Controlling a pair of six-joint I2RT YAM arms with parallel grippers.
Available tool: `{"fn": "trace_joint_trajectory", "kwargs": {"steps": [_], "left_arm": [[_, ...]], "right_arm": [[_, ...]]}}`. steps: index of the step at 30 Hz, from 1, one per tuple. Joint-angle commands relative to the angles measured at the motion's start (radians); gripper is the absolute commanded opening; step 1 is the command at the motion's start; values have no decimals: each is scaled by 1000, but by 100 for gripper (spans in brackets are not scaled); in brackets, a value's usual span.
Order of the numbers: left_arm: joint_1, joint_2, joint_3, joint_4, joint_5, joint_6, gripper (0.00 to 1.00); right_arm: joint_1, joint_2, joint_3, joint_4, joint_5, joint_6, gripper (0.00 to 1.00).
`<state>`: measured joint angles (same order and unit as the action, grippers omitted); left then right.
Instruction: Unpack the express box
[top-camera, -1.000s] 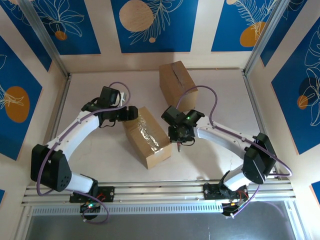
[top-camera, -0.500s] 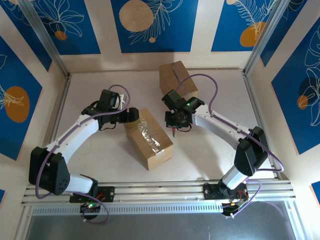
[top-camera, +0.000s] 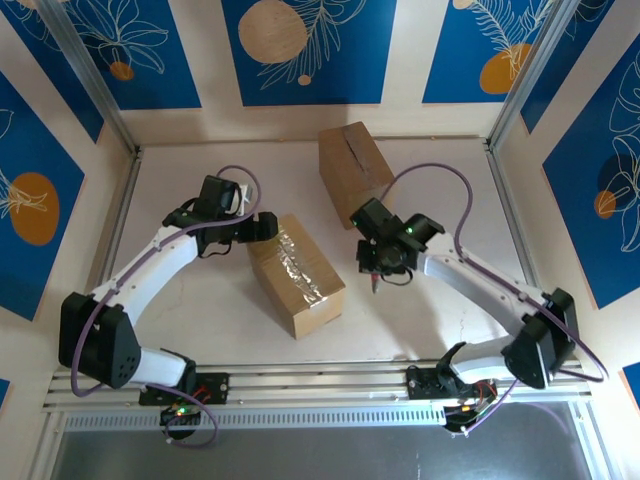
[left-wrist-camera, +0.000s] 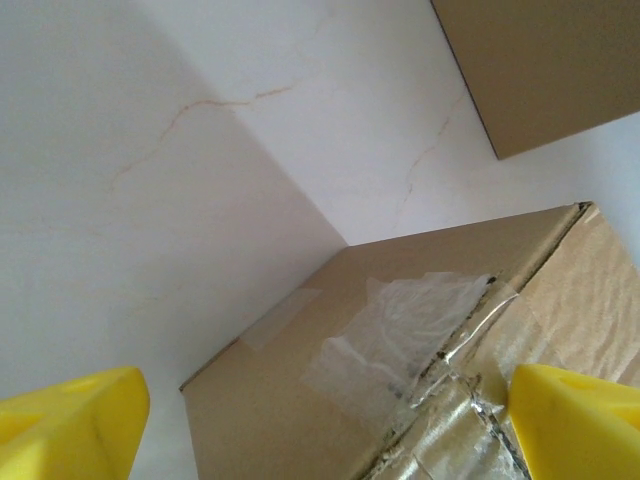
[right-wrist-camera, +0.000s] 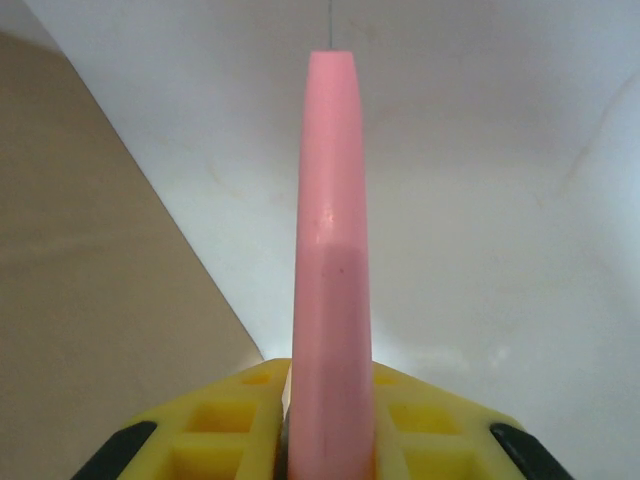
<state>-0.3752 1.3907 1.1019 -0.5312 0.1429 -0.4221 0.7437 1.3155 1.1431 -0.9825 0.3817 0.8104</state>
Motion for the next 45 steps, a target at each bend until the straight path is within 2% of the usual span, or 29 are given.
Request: {"fn": "trace_joint_trajectory", "kwargs": {"steps": [1,5,10,17,24,36,45], "left_arm": [[11,7,46,-29,-56,34,93],[17,-9,53,-32,-76,30,93],[21,-12,27,-17,-71,21,94],[21,1,4,30,-15,10,94],[21,-6,-66,88,50,-19,93],[-3,-19,-157,160,147,-84,91],[-47,-54,-163,154,156,-111,92]], "right_arm": [[63,-63,-83,-82,-7,86,0],[152,-92,-146,-69,-61,158,0],[266,-22,-136,-9,-111,236,0],[304,102,-42,8,-75,294,0],[254,167,28,50,-74,259,0],[63,265,180,84,-90,60,0],[5,250,145,103,-99,34,0]]}}
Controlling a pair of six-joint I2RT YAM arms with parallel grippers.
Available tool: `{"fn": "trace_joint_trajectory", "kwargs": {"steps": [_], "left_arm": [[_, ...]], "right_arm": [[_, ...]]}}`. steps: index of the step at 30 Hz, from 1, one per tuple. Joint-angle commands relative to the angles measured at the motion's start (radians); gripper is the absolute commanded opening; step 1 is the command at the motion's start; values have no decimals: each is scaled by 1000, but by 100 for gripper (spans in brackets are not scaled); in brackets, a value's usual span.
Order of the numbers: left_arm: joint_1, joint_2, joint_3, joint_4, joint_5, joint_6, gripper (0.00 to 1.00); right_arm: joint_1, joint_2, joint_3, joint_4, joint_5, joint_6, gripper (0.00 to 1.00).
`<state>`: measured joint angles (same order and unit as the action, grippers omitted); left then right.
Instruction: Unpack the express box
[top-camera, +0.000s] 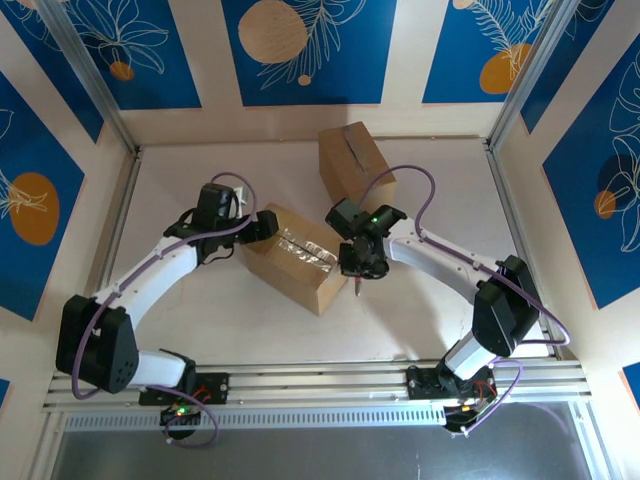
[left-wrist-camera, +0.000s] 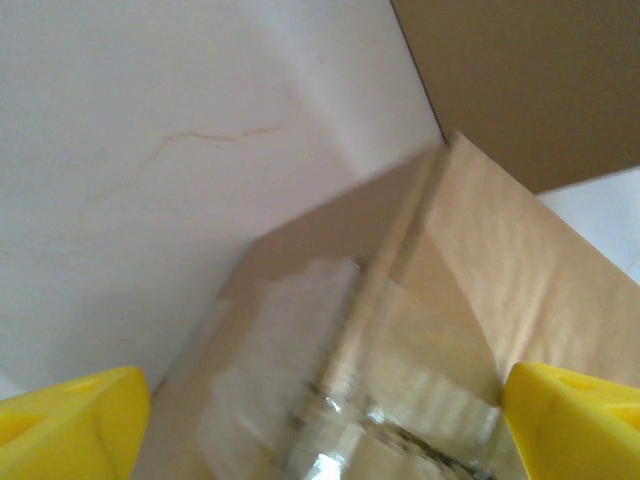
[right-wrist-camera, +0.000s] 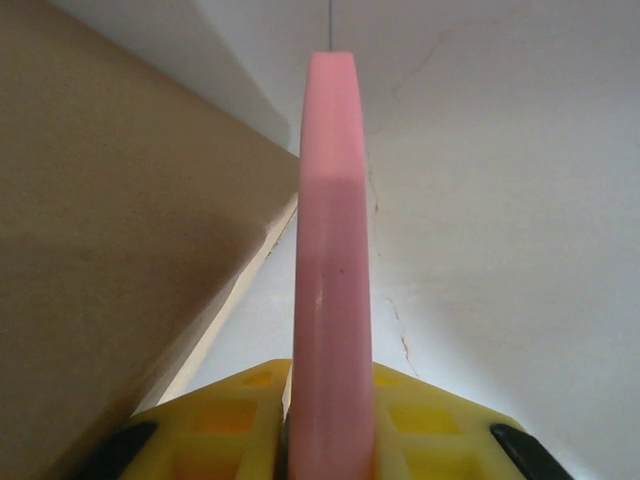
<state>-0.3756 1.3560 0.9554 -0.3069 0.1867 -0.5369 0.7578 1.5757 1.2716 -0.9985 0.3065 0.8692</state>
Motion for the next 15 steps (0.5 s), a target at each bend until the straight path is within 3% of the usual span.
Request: {"fn": "trace_joint_trajectory", "kwargs": {"steps": [1,4,15], "left_arm": [[-52,-22,-10,-75,109,3,93],[-60,-35,12,-83,92,11,100],[-60,-41,61,-5,-47,110,100]], "right_arm": [[-21,-15,8,122,-27,-32,0],[-51,-34,-14,130,-30,-47,0],[-90,-47,-48,167,-66,-98,0]]}}
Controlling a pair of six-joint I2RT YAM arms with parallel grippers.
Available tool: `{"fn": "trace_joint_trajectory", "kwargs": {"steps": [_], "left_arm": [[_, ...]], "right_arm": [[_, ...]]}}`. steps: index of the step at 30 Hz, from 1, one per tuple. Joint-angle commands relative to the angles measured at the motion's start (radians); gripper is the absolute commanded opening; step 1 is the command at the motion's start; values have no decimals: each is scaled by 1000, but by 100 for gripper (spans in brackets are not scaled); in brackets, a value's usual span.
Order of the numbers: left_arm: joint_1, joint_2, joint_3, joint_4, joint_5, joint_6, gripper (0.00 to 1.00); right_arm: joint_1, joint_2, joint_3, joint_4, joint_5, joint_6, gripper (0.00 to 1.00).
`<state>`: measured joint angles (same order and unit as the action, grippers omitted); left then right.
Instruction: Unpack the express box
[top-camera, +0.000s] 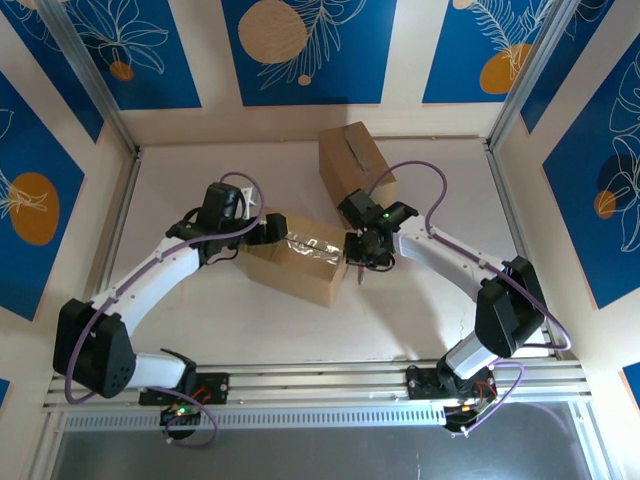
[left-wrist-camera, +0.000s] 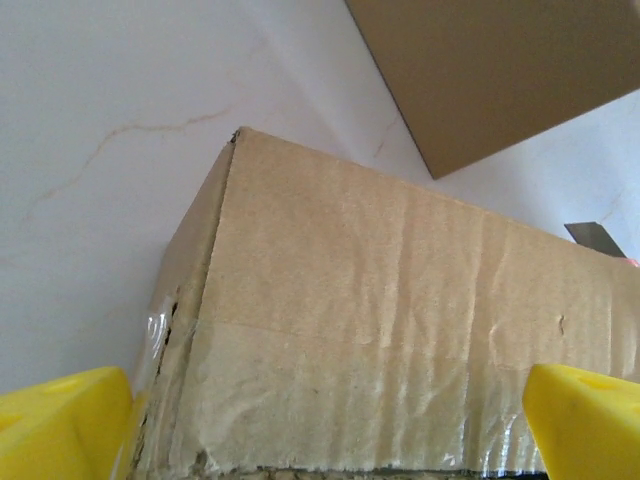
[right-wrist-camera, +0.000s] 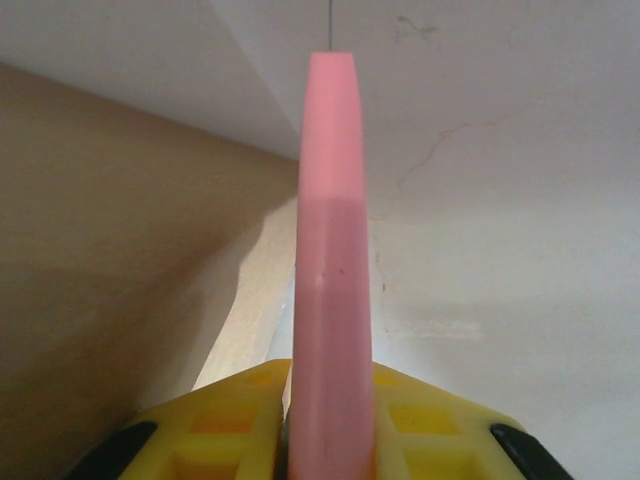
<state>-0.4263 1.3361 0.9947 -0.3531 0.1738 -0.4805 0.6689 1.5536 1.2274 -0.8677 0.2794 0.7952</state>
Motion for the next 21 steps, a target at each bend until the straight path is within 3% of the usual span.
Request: {"fn": "trace_joint_trajectory", "kwargs": {"steps": [1,13,21], "left_arm": [[-9,-29,14,63,-51,61,100],[-11,-76,-77,251,-189,120,100],[-11,-42,-142,356,-211,149,96]], "right_arm": [[0,-23,-5,34,-42,-25,0],[3,-66,-44,8,-45,-19,0],[1,-139,-89,-20,-24,-5,0]]}}
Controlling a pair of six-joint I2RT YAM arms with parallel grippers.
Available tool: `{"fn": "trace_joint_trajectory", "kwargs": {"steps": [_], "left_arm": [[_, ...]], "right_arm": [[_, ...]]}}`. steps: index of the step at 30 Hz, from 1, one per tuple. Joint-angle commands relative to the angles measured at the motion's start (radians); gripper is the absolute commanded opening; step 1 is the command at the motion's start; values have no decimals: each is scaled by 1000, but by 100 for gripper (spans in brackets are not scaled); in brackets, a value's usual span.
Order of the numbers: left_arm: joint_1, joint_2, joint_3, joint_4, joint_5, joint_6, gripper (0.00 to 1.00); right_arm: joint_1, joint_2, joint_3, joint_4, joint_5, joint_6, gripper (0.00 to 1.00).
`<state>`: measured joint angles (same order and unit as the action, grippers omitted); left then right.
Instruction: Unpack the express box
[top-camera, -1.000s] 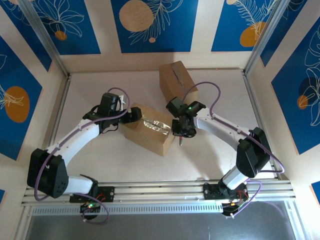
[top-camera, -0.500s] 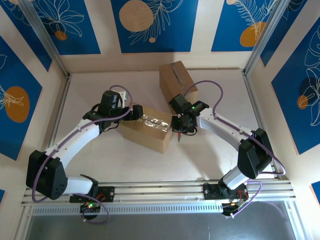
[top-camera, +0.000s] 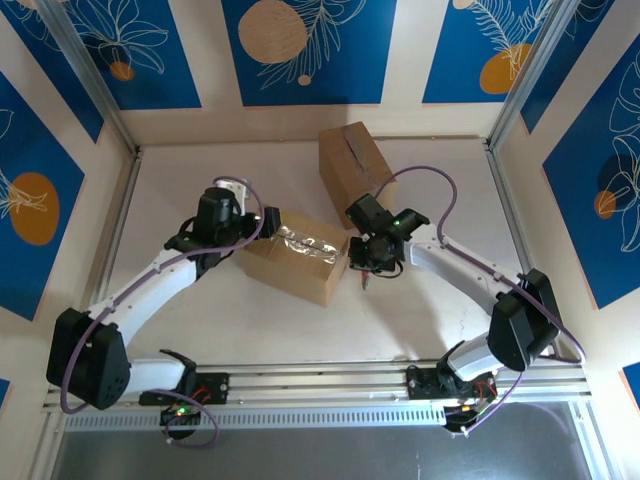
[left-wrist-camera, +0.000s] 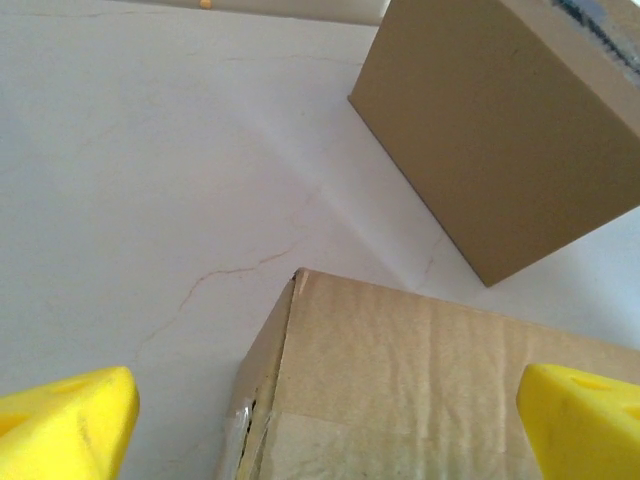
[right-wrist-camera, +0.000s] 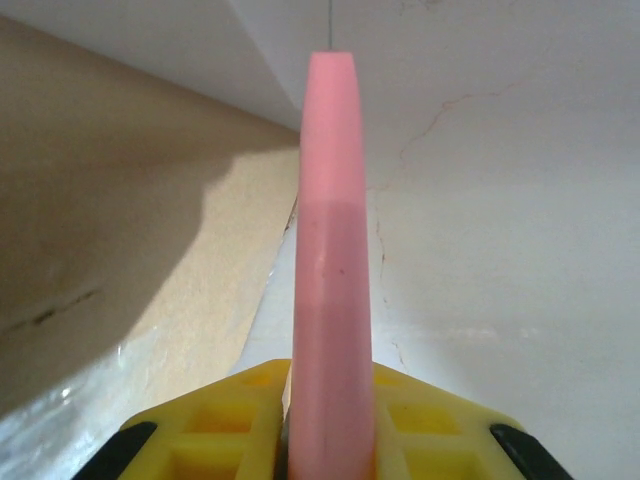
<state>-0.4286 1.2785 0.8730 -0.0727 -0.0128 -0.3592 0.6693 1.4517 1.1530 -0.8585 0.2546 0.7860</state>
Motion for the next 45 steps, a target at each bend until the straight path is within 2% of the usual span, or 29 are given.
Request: {"fn": "trace_joint_trajectory", "kwargs": {"steps": [1,12,20,25,32,36,39,45], "left_arm": [[-10,18,-28,91,-24,28,96],[-30,69,-108,180,-33,-3,92],[-74,80,-128,103,-162,-45,91],[-98,63,-154,58,-214,-87,91],[-111,74,-184,49,-213,-126,91],[-117,91,-184,51,-205,-133,91],[-120,95,-185,52,-202,-137,91],[-120,97,-190,49,-202,-135,91]], "right_arm": [[1,-46,-18,-31,1,8,0],[4,-94,-47,-49,3,25,0],[25,-159,-30,-92,-19,42,0],[18,-270,-46,-70,-139,64,0],[-56,-426,-150,41,-447,111,0],[-62,-469,-214,115,-550,158,0],[-62,-480,-250,184,-592,177,0],[-62,-481,-257,208,-573,190,0]]}}
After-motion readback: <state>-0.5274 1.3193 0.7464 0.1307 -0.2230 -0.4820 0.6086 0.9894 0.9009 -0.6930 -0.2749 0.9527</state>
